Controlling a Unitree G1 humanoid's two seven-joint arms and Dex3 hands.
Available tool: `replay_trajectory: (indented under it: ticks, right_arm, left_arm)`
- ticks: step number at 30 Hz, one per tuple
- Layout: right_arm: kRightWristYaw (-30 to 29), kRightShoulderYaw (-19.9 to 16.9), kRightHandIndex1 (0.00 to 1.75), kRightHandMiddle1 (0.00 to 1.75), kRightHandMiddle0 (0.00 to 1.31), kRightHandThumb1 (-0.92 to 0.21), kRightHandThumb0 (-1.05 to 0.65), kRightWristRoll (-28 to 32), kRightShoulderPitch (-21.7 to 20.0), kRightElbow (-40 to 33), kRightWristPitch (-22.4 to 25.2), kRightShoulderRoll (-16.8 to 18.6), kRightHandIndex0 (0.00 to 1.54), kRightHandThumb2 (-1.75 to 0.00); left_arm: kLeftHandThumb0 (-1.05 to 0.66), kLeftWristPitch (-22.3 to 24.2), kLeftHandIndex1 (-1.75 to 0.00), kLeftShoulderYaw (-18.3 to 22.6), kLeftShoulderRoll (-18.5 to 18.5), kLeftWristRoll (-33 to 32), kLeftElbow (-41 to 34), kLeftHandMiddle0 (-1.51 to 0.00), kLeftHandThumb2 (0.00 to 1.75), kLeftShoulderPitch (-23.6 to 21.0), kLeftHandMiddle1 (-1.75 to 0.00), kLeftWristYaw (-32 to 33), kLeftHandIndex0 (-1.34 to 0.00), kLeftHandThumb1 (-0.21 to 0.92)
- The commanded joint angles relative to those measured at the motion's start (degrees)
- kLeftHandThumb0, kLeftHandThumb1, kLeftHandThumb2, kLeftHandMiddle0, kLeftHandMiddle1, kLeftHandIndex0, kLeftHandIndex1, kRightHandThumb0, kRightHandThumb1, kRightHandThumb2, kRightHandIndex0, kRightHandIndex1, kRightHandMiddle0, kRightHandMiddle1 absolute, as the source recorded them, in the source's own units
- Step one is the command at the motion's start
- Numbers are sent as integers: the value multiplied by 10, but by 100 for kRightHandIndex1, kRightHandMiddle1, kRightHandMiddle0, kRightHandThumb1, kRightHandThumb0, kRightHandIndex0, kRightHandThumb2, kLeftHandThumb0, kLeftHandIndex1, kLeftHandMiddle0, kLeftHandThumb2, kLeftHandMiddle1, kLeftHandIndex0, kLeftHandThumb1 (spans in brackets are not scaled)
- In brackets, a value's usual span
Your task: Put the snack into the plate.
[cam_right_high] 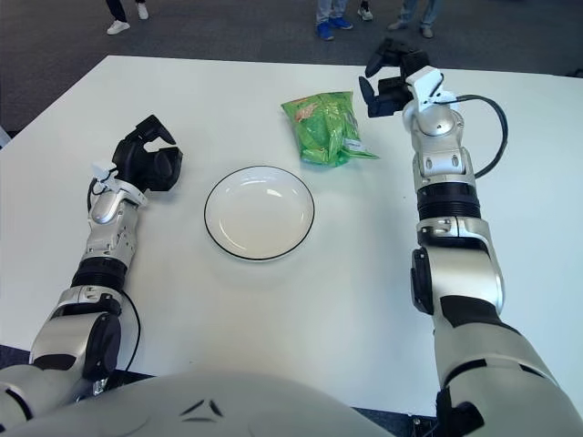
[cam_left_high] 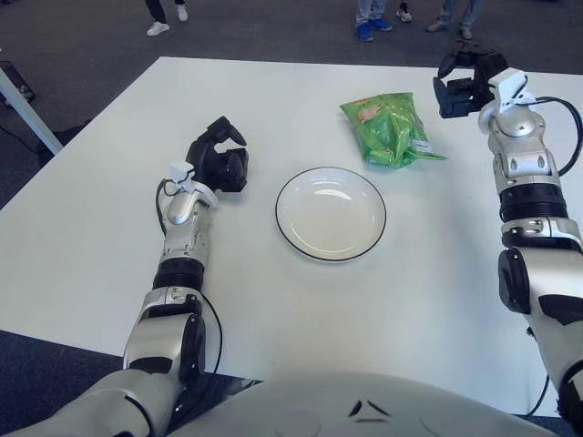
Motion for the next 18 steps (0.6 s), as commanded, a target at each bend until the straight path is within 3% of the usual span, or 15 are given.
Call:
replay_trajectory:
  ticks: [1,10,18]
  right_arm:
    - [-16,25,175,175,55,-40,-45,-32,-31,41,-38,3,111,-121]
    - [-42,50,175,175,51,-44,-44,-63,-55,94,-87,12,107,-116]
    - [-62,85,175,175,44,-53,-42,-109,-56,56,-73,26,91,-104]
  left_arm:
    - [-51,-10,-175,-3,-25,-4,36,-136,141,55,-175,-5,-67,24]
    - [-50,-18,-175,-1,-26,-8,41,-136,140,53,-175,-12,-67,25]
    - [-50,-25,-175,-1,-26,-6,43,-136,140,53,-175,-14,-67,25]
